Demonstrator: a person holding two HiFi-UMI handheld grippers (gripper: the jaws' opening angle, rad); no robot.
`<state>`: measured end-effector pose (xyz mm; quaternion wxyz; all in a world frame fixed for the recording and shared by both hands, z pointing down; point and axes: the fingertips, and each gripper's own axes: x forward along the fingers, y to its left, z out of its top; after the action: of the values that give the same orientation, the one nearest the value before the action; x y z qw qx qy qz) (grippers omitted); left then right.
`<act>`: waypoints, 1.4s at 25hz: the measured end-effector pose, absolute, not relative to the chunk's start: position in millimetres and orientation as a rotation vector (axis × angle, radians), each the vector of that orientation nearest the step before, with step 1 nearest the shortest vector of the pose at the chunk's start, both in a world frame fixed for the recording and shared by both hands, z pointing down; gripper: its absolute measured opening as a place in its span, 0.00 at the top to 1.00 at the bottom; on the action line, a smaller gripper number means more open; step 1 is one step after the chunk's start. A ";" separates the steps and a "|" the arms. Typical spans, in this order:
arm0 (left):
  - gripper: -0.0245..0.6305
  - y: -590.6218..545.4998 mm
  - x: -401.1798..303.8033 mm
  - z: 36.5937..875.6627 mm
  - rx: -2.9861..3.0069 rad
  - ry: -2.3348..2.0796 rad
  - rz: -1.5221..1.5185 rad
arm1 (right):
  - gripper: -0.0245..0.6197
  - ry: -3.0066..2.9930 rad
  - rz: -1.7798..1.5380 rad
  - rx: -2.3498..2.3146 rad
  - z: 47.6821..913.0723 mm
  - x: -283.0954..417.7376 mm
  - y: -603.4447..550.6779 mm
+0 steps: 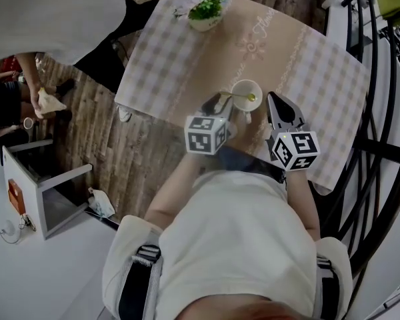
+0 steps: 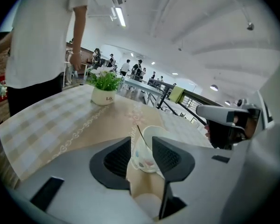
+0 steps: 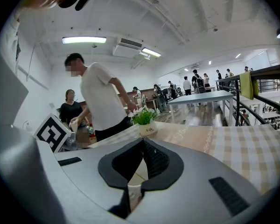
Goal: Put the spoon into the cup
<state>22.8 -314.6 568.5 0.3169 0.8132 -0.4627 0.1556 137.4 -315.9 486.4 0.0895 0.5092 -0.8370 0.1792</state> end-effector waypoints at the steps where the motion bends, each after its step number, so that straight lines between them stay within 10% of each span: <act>1: 0.78 -312.7 20.6 566.7 2.140 -1.221 0.405 | 0.96 -2.490 0.532 1.515 485.7 136.0 -313.5; 35: 0.95 -166.6 -71.5 480.1 2.187 -1.354 0.182 | 0.96 -2.595 0.420 1.434 445.2 54.3 -157.8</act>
<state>-71.5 -166.6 480.1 0.2779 0.8147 -0.5044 0.0676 54.3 -157.8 445.2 0.0737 0.4777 -0.8642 0.1397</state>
